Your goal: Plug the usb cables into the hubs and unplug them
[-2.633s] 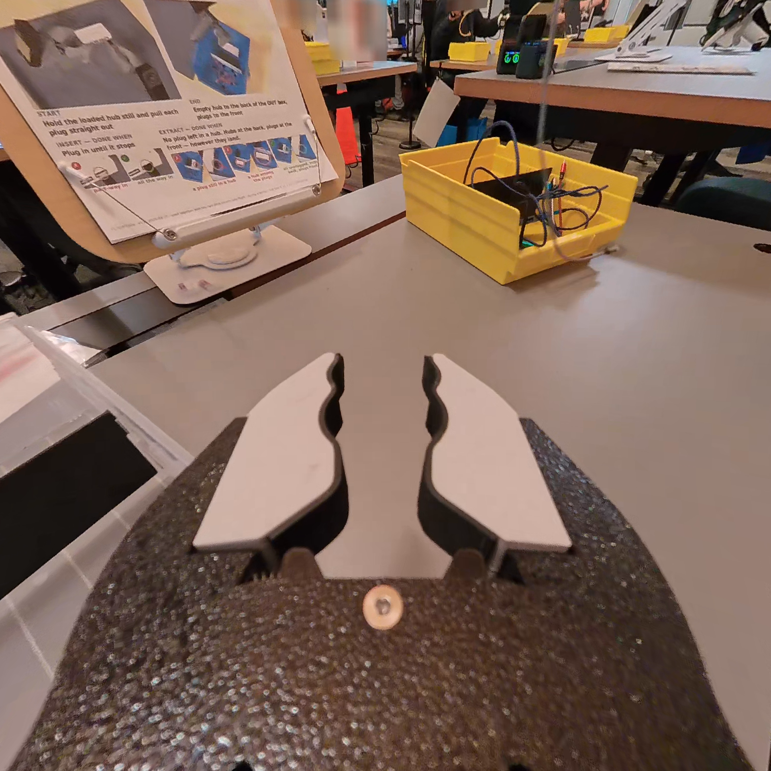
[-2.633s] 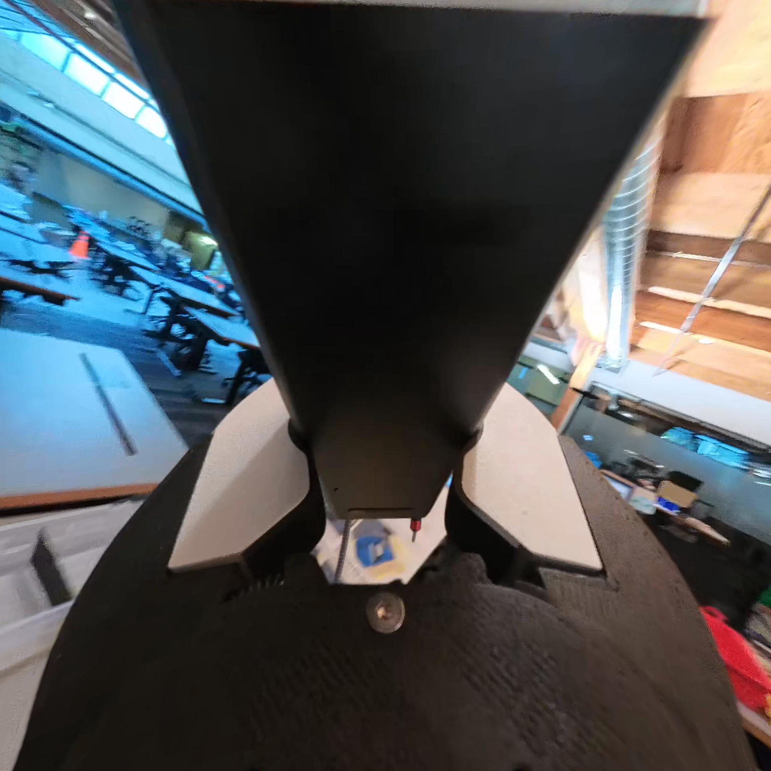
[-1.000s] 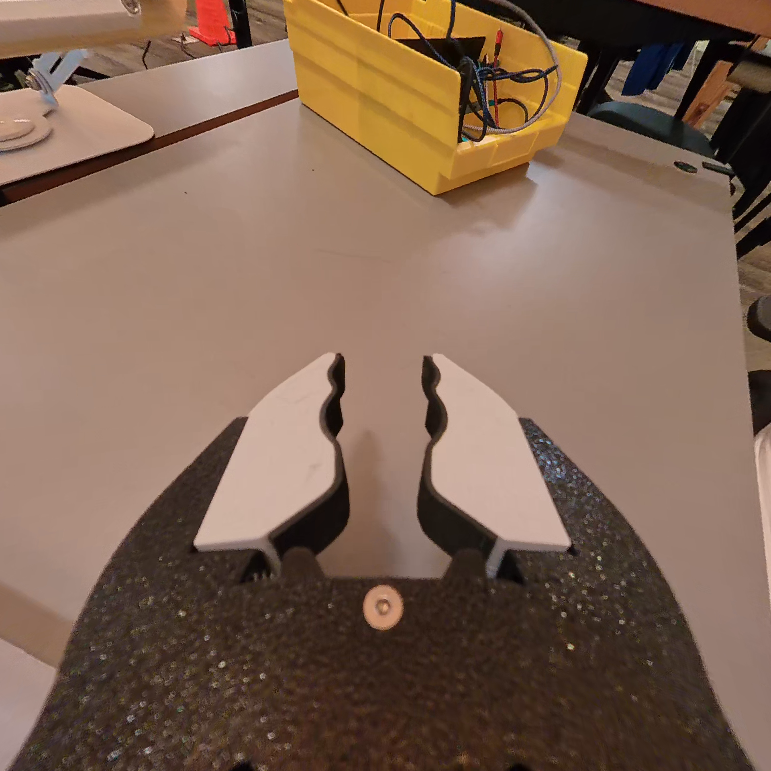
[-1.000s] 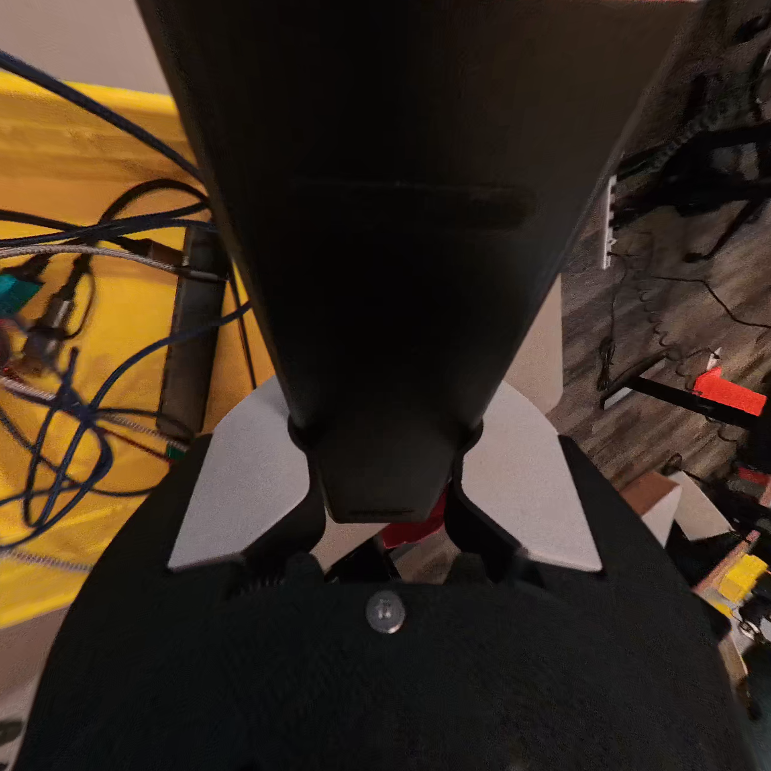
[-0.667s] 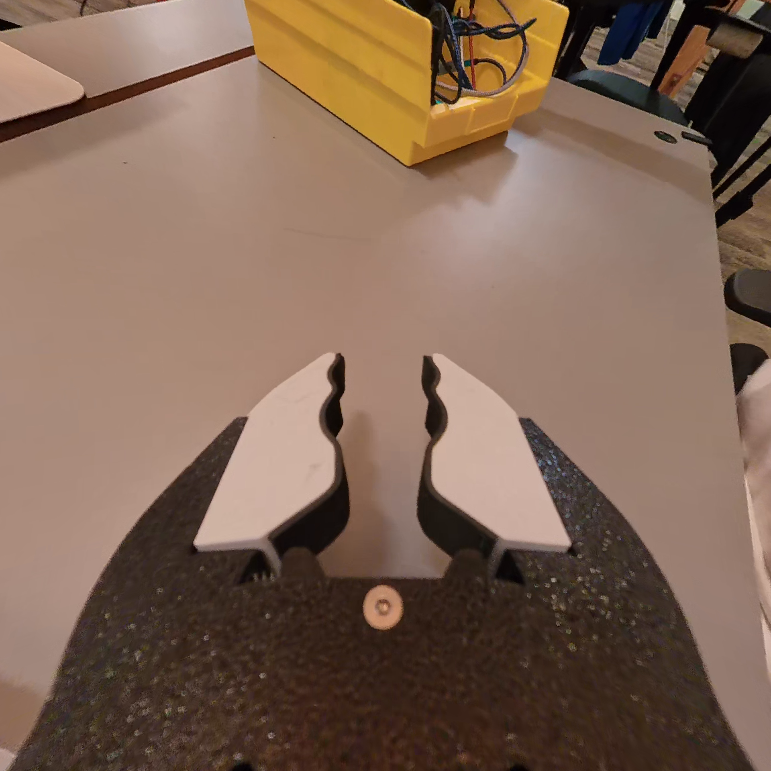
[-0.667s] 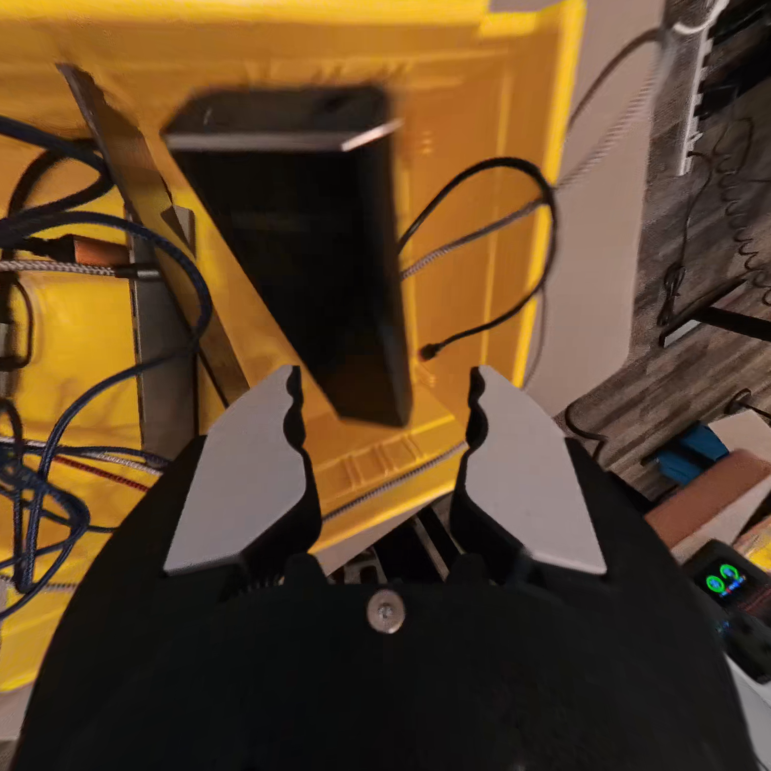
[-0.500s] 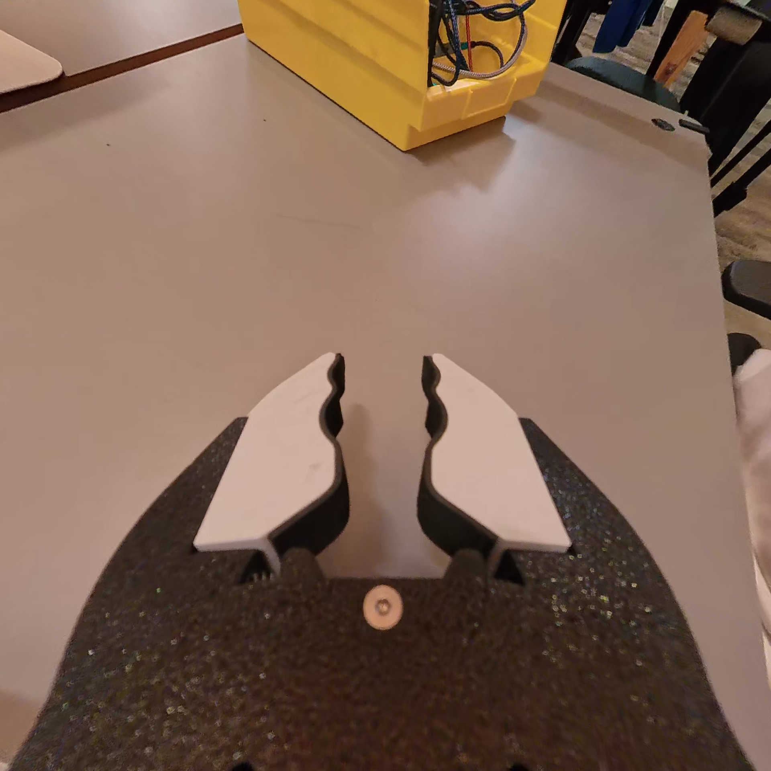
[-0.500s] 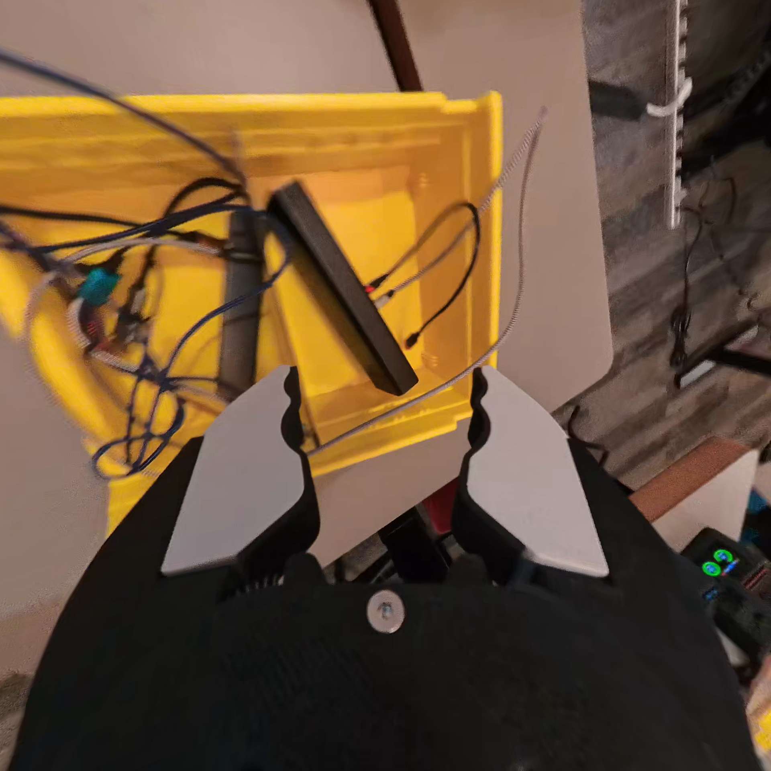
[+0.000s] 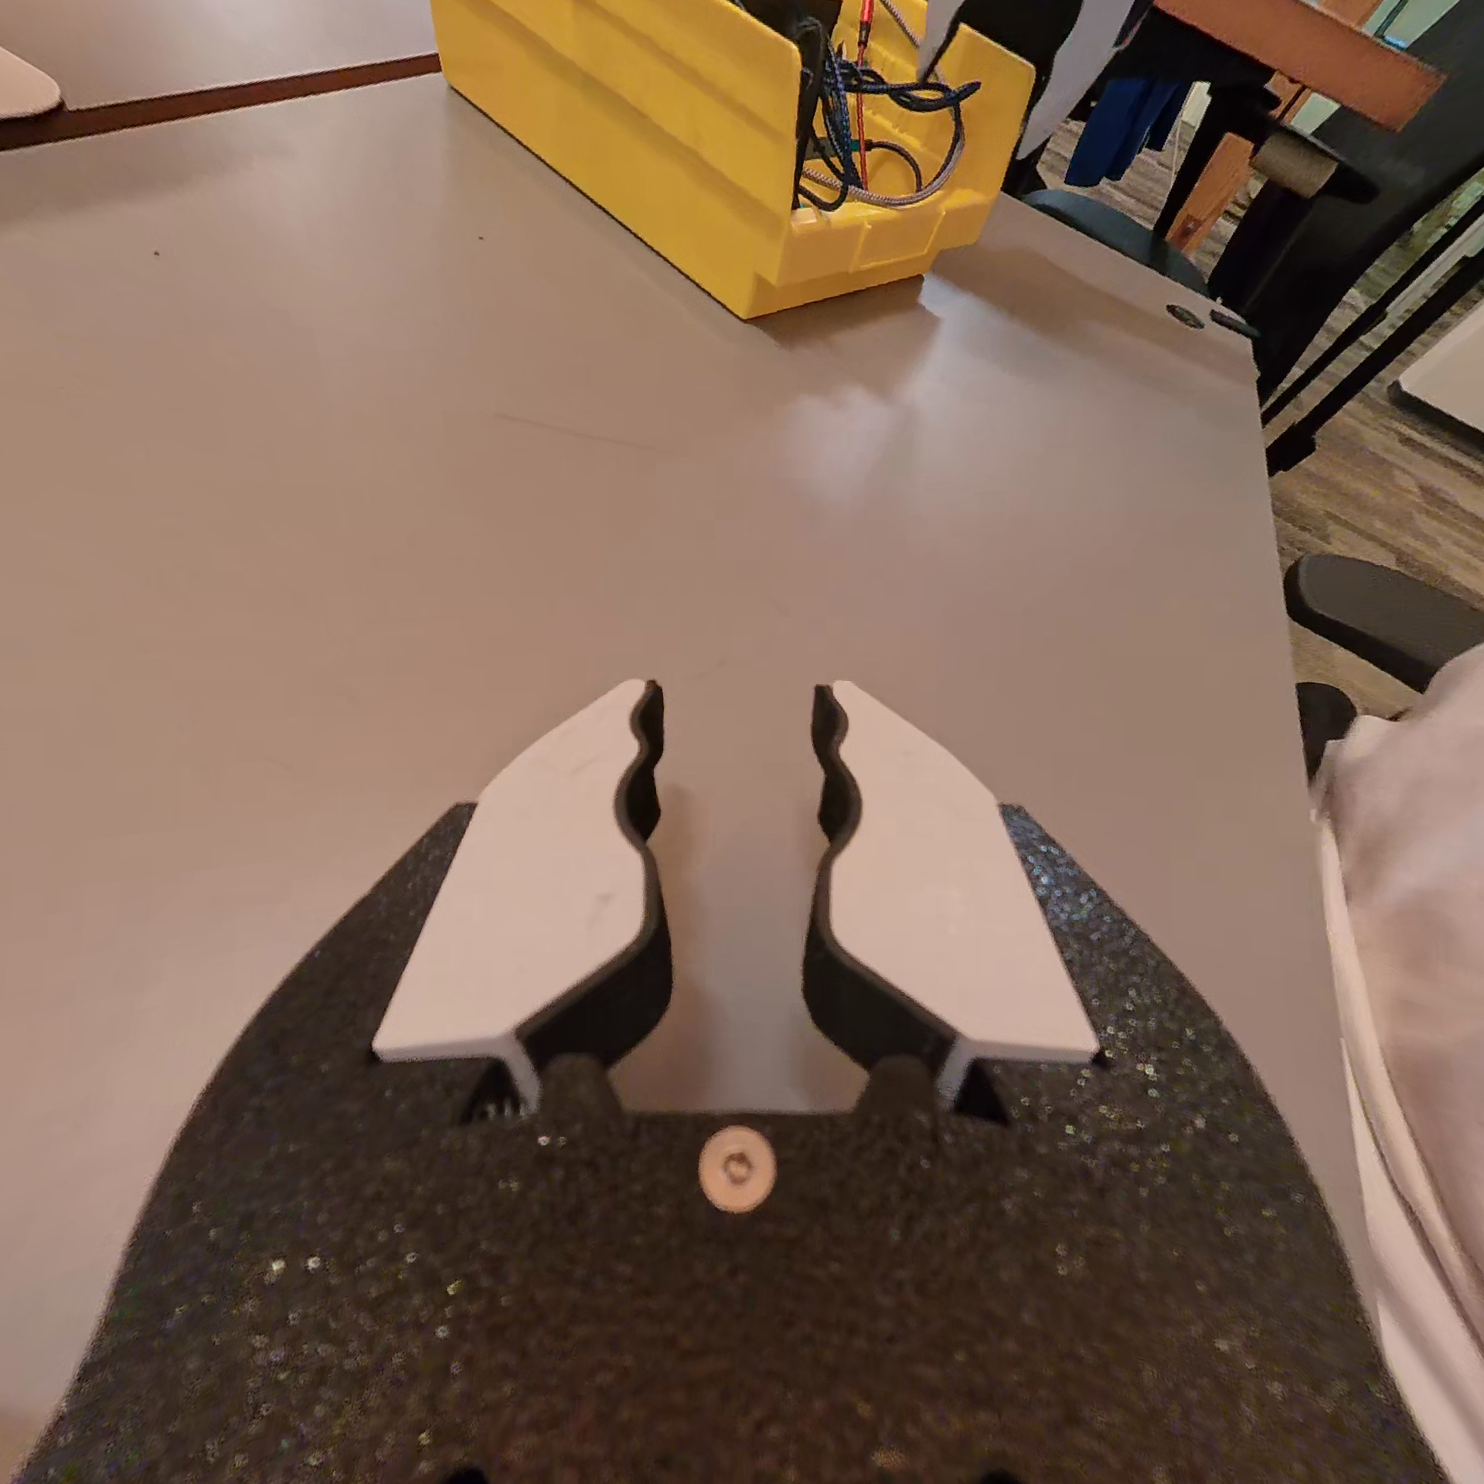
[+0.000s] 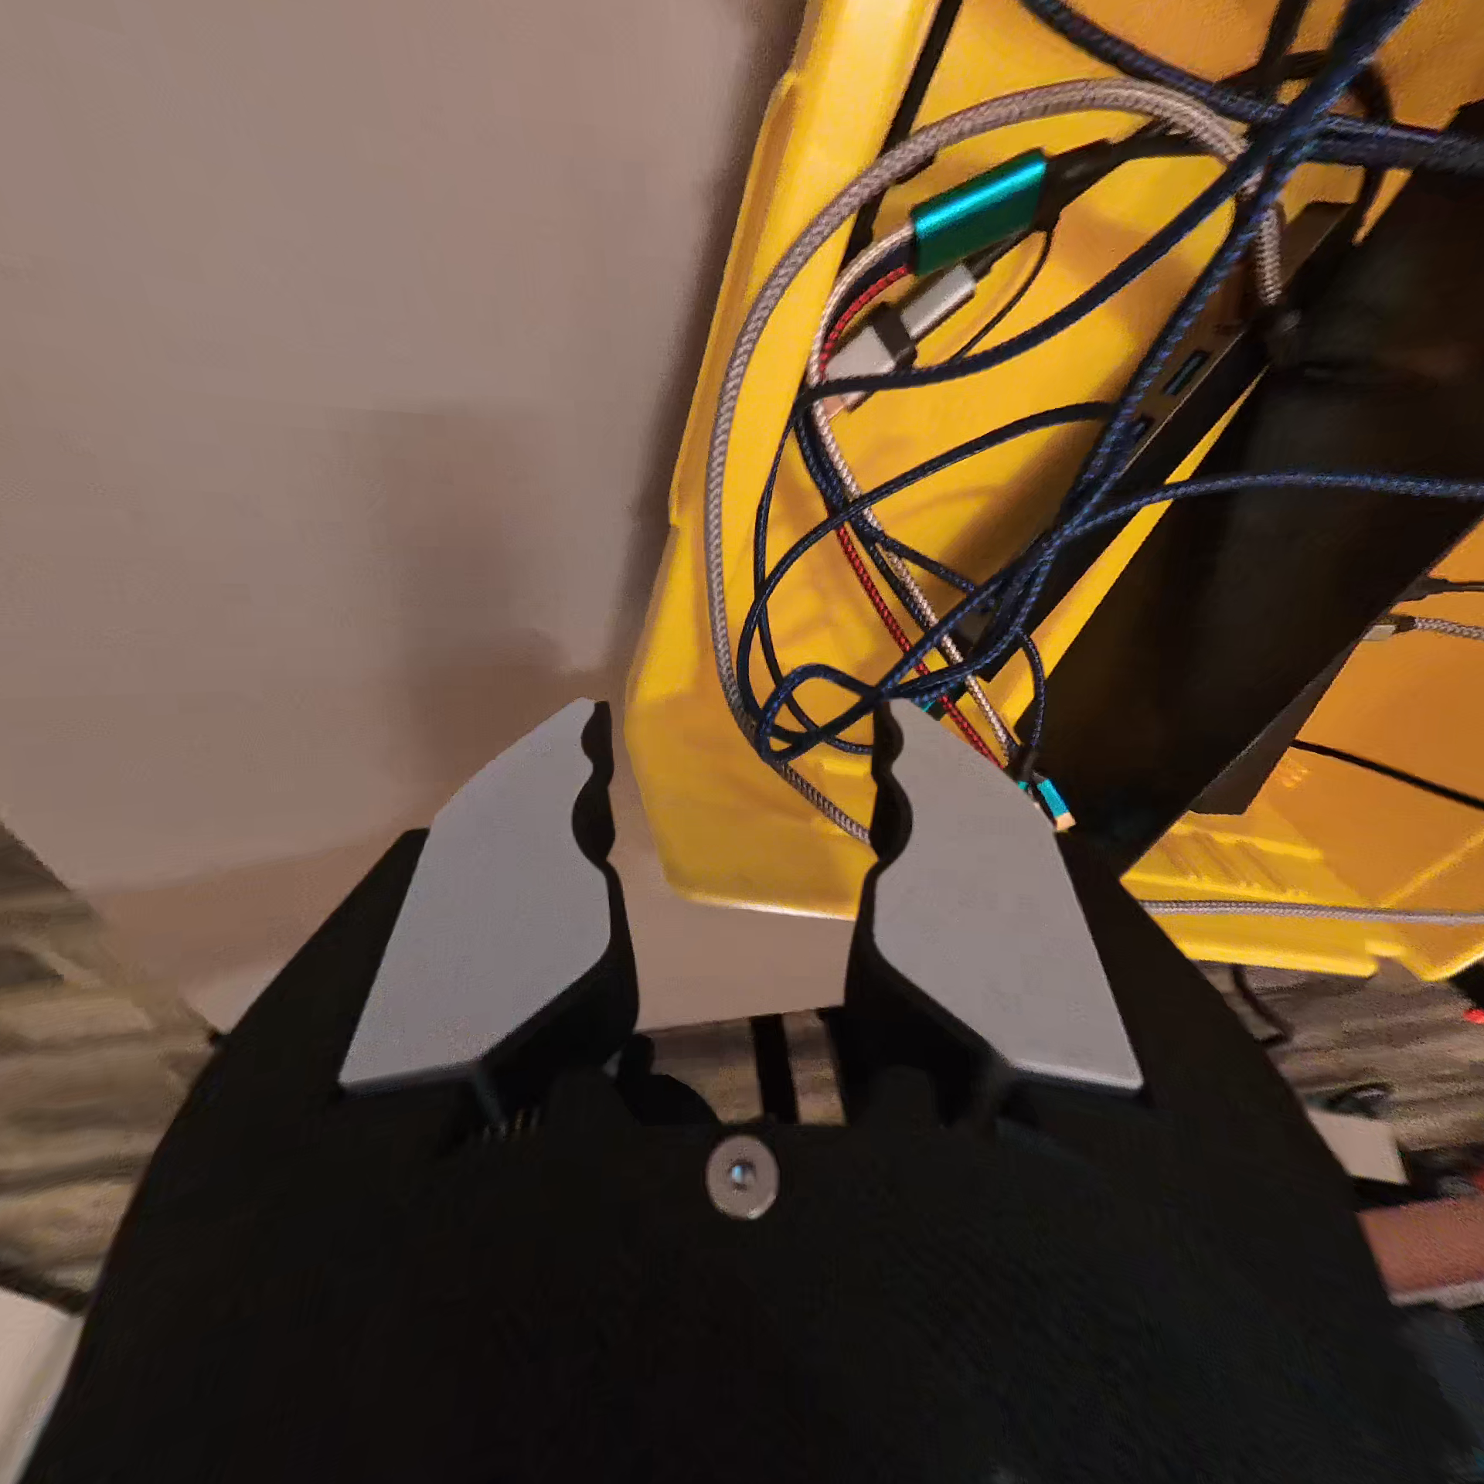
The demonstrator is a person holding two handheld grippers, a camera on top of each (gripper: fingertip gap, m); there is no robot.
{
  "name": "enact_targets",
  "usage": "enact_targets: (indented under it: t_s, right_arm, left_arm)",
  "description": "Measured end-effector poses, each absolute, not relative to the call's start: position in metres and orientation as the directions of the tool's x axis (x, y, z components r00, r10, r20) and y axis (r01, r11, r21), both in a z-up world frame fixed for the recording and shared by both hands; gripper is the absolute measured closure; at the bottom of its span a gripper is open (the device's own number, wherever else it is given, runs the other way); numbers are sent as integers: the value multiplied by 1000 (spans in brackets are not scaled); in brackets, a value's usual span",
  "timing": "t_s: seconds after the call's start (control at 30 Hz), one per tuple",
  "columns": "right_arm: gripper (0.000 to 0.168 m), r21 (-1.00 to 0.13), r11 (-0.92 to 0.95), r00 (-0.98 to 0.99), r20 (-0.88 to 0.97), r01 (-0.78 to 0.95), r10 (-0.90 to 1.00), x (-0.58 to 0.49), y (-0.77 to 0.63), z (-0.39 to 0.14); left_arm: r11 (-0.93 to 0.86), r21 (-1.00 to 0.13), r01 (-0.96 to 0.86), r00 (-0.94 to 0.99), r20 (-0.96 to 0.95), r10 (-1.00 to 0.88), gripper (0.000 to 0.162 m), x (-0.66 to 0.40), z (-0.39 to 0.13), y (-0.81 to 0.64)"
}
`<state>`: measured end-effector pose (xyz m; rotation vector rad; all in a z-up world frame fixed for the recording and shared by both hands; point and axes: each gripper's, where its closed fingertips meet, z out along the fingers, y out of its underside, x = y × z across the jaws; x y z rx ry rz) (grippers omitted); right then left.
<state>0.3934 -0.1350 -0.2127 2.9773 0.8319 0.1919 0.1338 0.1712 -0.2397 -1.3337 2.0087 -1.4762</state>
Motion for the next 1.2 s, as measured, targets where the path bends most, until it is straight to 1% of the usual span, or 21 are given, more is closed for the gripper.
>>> enact_targets:
  t_s: [0.03, 0.1, 0.13, 0.2, 0.27, 0.3, 0.43, 0.53, 0.6, 0.67, 0.77, 0.8, 0.87, 0.9, 0.97, 1.03, 1.07, 1.1, 1.13, 1.17, 1.2]
  right_arm:
    - [102, 62, -875, 867, 114, 480, 484, 392, -134, -215]
    - [106, 46, -909, 894, 165, 414, 416, 393, -134, -218]
    - [105, 37, -917, 898, 192, 397, 397, 393, -135, -218]
    - [112, -42, -921, 891, 273, 387, 362, 388, -126, -215]
    - [116, -133, -907, 885, 314, 399, 344, 376, -117, -213]
    - [121, -164, -901, 878, 349, 401, 327, 375, -113, -213]
    - [132, -167, -901, 850, 433, 401, 298, 385, -110, -221]
    - [135, -222, -867, 857, 387, 446, 342, 371, -107, -215]
    - [135, -261, -835, 847, 378, 485, 373, 363, -103, -211]
    - [134, -293, -820, 843, 398, 492, 363, 362, -99, -206]
    - [135, -400, -792, 870, 380, 462, 315, 356, -91, -196]
    - [135, -424, -776, 865, 402, 468, 302, 355, -88, -192]
    - [134, -447, -777, 840, 509, 443, 187, 371, -84, -174]
    - [134, -488, -770, 852, 507, 412, 134, 372, -82, -168]
    - [132, -549, -725, 860, 498, 416, 116, 363, -75, -164]
    - [136, -522, -731, 873, 441, 439, 209, 344, -72, -184]
    - [136, -470, -767, 877, 411, 437, 248, 340, -75, -199]
    - [137, -394, -806, 861, 440, 442, 257, 346, -77, -212]
    - [142, -328, -829, 837, 476, 453, 270, 353, -79, -221]
    - [146, -299, -839, 831, 483, 454, 277, 355, -79, -227]
    - [148, -305, -847, 842, 470, 435, 263, 356, -77, -231]
  left_arm:
    - [35, -867, -497, -521, 267, -811, 127, 133, -240, 170]
    - [42, -864, -501, -526, 265, -808, 127, 132, -241, 168]
    - [50, -864, -502, -531, 262, -806, 127, 131, -242, 167]
    - [66, -860, -505, -541, 256, -801, 127, 130, -243, 165]
    - [80, -856, -510, -545, 250, -800, 127, 130, -245, 164]
    - [87, -853, -514, -548, 249, -798, 127, 130, -246, 163]
    - [108, -836, -538, -555, 256, -791, 127, 129, -250, 160]
    - [121, -838, -532, -563, 243, -790, 127, 128, -251, 159]
    - [125, -839, -530, -568, 241, -787, 127, 127, -250, 158]
    - [120, -835, -536, -566, 251, -786, 127, 128, -251, 158]
    - [110, -837, -536, -564, 258, -784, 127, 128, -250, 159]
    - [108, -838, -535, -564, 258, -784, 127, 128, -250, 159]
    - [102, -839, -534, -563, 263, -783, 127, 128, -249, 159]
    - [98, -839, -535, -562, 267, -783, 127, 128, -249, 159]
    - [94, -838, -537, -561, 271, -782, 127, 128, -249, 160]
    - [93, -838, -538, -561, 274, -781, 127, 128, -249, 160]
    - [93, -837, -539, -561, 275, -781, 127, 128, -249, 160]
    - [95, -836, -541, -562, 275, -780, 127, 127, -249, 159]
    - [97, -835, -542, -563, 275, -779, 127, 127, -250, 159]
    - [98, -833, -544, -564, 276, -778, 127, 127, -250, 159]
    - [98, -832, -546, -564, 279, -777, 127, 127, -250, 158]
